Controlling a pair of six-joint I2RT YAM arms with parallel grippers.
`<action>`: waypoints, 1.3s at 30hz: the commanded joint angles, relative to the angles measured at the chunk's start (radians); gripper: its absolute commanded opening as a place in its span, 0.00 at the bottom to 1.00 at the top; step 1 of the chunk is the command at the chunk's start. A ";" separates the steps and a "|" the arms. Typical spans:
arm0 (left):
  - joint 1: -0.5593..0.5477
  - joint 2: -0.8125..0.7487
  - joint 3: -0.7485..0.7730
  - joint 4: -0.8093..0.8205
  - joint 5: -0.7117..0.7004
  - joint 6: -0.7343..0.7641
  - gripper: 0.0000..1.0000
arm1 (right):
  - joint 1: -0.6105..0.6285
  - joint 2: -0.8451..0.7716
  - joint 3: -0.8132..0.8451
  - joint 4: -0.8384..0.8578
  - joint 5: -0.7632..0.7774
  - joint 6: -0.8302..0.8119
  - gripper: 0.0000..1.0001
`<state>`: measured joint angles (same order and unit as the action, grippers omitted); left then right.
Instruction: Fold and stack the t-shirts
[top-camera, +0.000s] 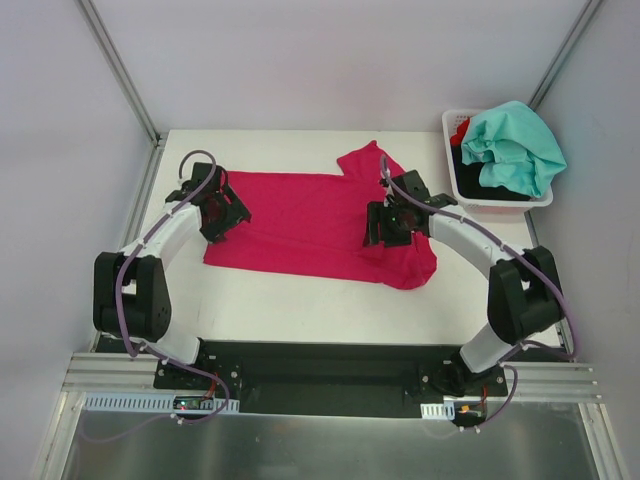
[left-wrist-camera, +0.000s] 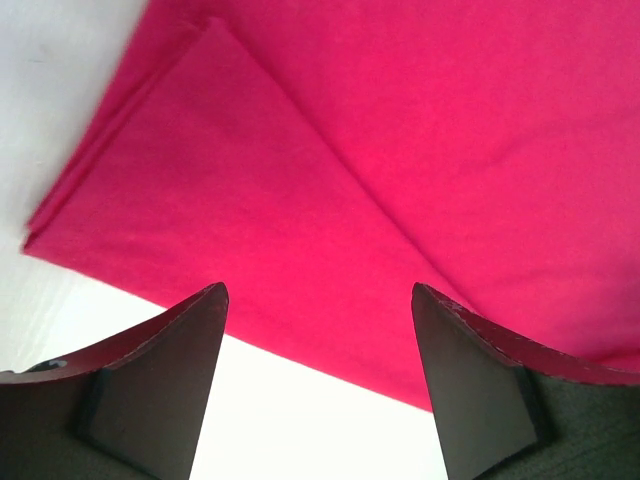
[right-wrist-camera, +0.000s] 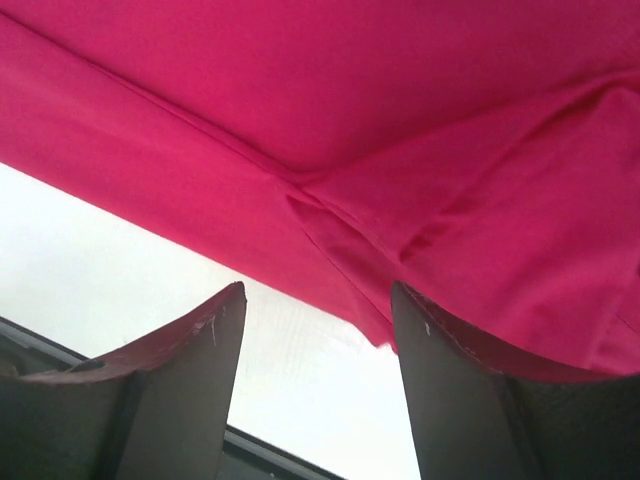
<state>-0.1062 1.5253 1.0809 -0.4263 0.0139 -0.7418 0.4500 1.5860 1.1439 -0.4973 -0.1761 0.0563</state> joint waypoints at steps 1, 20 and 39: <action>0.000 0.012 0.017 -0.078 -0.087 0.041 0.75 | -0.007 0.071 0.053 0.112 -0.105 0.051 0.63; -0.004 0.021 0.039 -0.112 -0.132 0.062 0.75 | -0.020 0.137 0.068 0.109 -0.099 0.014 0.62; -0.018 0.042 0.050 -0.120 -0.141 0.051 0.75 | -0.093 0.111 -0.018 0.128 -0.121 0.000 0.62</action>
<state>-0.1184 1.5589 1.0992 -0.5217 -0.0982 -0.6968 0.3576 1.7329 1.1358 -0.3889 -0.2714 0.0658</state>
